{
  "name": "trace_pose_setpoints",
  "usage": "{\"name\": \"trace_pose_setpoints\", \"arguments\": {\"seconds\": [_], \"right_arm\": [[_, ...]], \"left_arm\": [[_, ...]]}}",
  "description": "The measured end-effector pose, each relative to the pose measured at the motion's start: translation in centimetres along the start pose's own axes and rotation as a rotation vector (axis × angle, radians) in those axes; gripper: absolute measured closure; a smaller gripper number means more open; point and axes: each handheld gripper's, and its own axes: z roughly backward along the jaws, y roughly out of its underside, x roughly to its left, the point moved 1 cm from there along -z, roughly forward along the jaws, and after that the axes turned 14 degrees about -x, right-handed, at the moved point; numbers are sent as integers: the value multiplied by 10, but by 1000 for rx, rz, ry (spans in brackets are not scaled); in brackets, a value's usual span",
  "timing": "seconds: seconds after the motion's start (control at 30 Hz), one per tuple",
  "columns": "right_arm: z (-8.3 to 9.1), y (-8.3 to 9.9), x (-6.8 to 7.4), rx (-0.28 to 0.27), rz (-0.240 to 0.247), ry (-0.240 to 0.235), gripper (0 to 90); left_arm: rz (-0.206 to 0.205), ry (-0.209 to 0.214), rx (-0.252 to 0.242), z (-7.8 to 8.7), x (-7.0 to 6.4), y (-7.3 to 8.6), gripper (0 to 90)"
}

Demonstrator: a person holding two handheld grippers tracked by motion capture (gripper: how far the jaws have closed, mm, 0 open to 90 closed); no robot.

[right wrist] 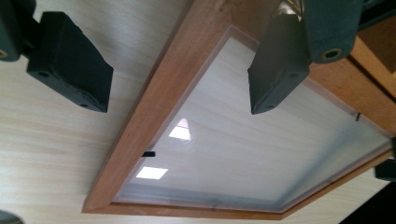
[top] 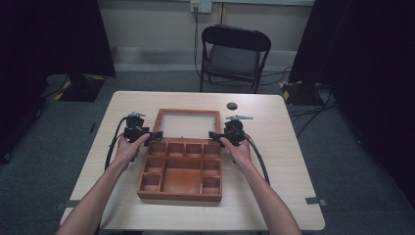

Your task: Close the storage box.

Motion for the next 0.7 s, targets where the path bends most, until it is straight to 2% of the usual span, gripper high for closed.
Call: {"name": "trace_pose_setpoints", "arguments": {"seconds": [0.13, 0.17, 0.23, 0.33, 0.37, 0.47, 0.57, 0.7], "right_arm": [[-4, 1, 3, 10, -23, -22, 211], [-6, 0, 5, 18, -32, -34, 198], [-9, -1, 8, 39, -30, -24, 168], [-10, -1, 7, 45, -45, -28, 156], [-12, 0, 4, 50, -71, -39, 149], [-12, 0, 3, 53, -87, -43, 147], [-13, -1, 3, 65, -88, -43, 145], [-13, -1, 3, 71, -103, -48, 148]], "left_arm": [[12, 25, -1, -6, -3, 0, 249], [-3, 25, 1, -7, -5, -1, 249], [-7, 31, 4, -8, -7, -1, 248], [-2, 37, 8, -9, -6, -1, 239], [14, 36, 2, -10, -5, 0, 233], [9, 25, -12, -10, -7, 1, 221], [7, 33, -3, -11, -6, 1, 211], [24, 36, -6, -12, -5, 2, 201]]}}
